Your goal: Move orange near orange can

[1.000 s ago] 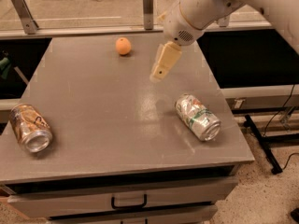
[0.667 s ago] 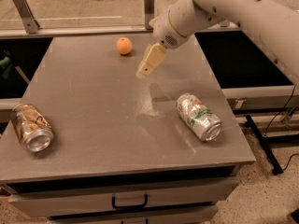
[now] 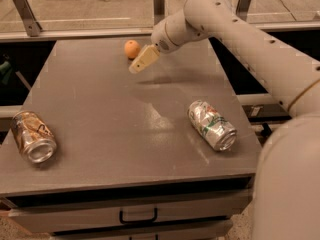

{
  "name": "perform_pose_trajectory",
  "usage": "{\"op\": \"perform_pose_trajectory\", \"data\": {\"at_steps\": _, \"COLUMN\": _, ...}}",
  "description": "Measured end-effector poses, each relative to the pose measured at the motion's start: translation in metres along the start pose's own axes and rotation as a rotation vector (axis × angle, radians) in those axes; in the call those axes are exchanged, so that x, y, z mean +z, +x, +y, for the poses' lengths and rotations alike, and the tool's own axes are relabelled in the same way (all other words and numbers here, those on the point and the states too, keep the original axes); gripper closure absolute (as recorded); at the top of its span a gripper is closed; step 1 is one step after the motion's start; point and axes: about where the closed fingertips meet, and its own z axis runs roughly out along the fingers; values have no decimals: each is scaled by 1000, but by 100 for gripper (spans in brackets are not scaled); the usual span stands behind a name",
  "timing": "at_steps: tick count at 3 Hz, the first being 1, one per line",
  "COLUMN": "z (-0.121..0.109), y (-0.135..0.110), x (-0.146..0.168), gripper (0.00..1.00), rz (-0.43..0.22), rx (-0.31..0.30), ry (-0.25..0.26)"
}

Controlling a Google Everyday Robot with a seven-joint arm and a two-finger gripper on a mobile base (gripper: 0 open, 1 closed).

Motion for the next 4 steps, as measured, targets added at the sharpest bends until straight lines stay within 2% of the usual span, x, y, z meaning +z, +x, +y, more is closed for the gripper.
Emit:
{"op": "perform_pose_trajectory", "data": {"at_steps": 2, "z": -32, "y": -3, "x": 53, "gripper": 0, "rz": -117, "rx": 206, "ry": 10}}
{"op": "perform_pose_trajectory", "data": {"at_steps": 3, "z": -36, "y": -13, "x": 63, "gripper": 16, "rz": -171, "rx": 263, "ry": -8}}
{"op": "perform_pose_trajectory", "data": {"at_steps": 4, "z": -34, "y": -21, "x": 64, "gripper": 39, "rz": -208, "rx": 283, "ry": -23}}
